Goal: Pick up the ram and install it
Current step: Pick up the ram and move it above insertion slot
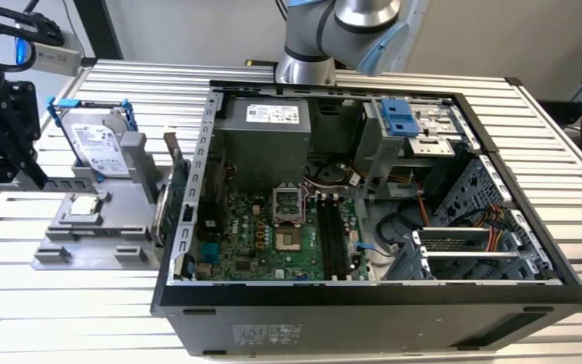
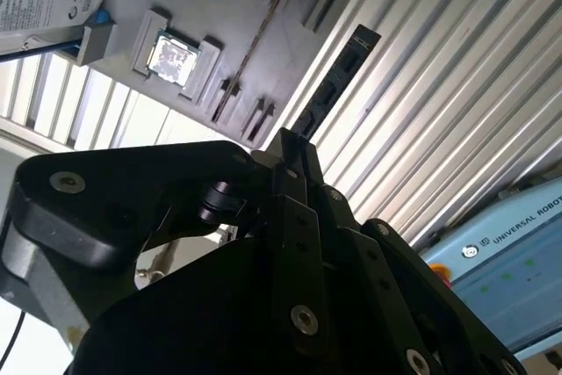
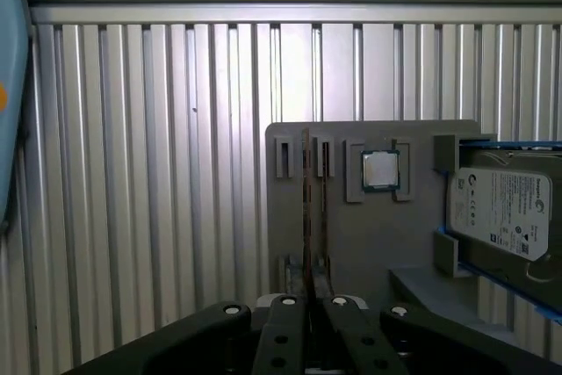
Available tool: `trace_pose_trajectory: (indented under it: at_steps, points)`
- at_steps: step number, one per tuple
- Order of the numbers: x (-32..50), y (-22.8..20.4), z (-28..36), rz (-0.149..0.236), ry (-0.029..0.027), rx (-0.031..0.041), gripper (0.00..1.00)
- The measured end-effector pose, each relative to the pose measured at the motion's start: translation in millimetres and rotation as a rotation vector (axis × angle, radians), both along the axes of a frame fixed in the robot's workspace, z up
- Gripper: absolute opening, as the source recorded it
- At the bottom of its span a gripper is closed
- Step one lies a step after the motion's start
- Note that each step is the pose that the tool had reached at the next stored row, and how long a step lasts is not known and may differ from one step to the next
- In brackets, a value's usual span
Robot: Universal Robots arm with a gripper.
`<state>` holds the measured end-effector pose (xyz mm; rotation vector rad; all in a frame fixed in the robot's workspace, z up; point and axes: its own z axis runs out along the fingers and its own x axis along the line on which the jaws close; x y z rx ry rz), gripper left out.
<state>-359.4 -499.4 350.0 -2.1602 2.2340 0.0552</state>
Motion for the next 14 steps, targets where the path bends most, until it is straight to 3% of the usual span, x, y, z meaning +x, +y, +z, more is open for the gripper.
trace_pose_trajectory:
  at_steps: [10,14]
  points:
    - [0.0,0.0,0.4,0.0,0.0001,-0.0002,0.0]
    - [0.0,0.0,4.1,0.0,0.0001,-0.0007,0.0]
